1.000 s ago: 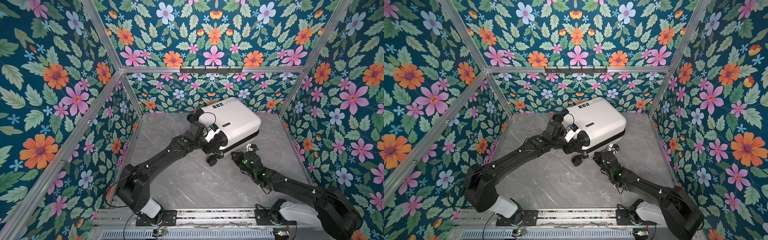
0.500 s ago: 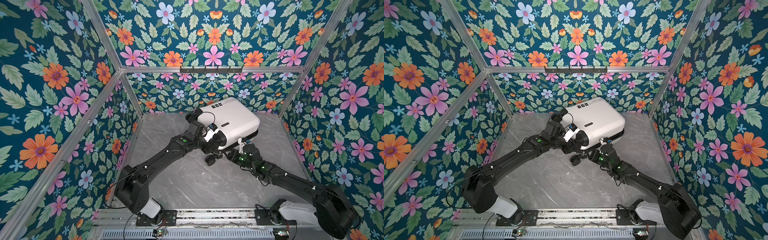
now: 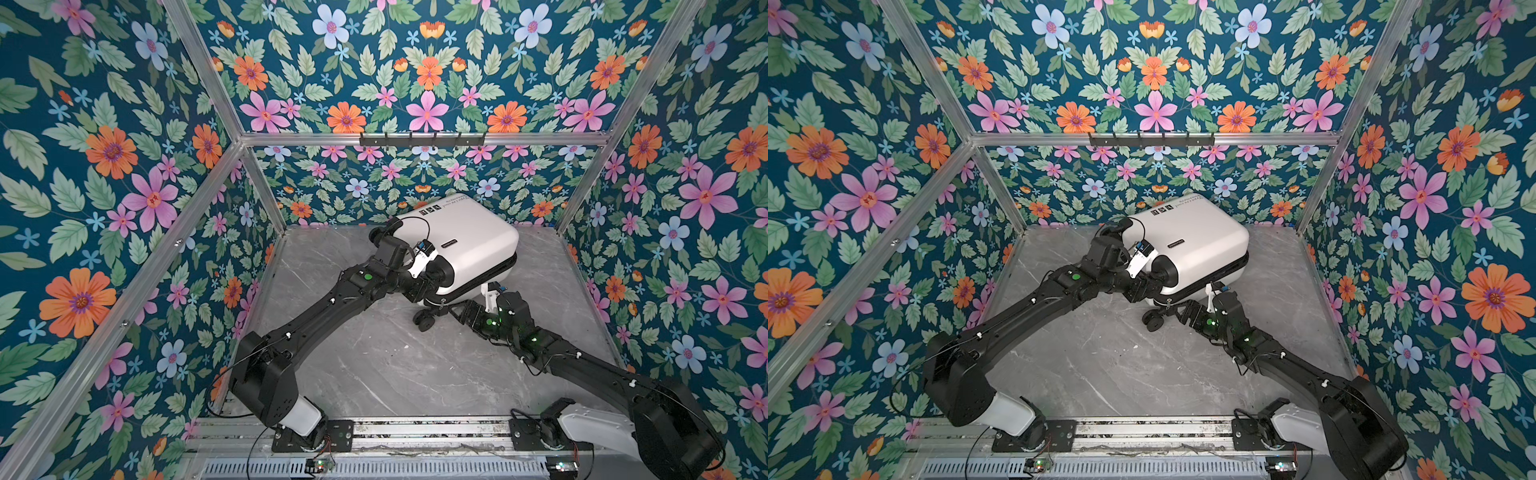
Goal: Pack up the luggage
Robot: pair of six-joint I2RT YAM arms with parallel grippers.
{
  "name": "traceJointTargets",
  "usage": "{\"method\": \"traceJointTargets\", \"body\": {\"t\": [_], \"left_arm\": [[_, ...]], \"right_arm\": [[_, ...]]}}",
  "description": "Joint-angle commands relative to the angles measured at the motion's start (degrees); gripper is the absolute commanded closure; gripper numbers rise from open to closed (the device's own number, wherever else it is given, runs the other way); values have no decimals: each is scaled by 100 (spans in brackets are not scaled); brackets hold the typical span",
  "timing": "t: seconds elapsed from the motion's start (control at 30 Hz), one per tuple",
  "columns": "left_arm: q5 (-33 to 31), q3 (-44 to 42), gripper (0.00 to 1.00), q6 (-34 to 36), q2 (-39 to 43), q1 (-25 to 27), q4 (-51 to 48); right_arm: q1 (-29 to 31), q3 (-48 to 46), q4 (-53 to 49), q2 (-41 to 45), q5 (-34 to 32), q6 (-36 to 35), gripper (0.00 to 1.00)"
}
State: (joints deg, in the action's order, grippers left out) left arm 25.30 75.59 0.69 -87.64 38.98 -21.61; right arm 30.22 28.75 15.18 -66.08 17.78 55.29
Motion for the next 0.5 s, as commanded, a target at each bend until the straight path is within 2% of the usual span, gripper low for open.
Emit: {"method": "traceJointTargets", "body": {"t": [0.0,0.03,0.13,0.47], "left_arm": [[89,152,100,-95,28,13,553],[106,179,100,-103,14,22,545],[107,269,100,-126,-24,39,525],[113,520,100,-152,-130,126,473]], "right_arm": [[27,-250,928,136,-2,105,31],[41,-285,1034,195,-89,69,36],[96,-161,974,279,-122,-201,40],[154,186,1487,-470,273,-360,37]]}}
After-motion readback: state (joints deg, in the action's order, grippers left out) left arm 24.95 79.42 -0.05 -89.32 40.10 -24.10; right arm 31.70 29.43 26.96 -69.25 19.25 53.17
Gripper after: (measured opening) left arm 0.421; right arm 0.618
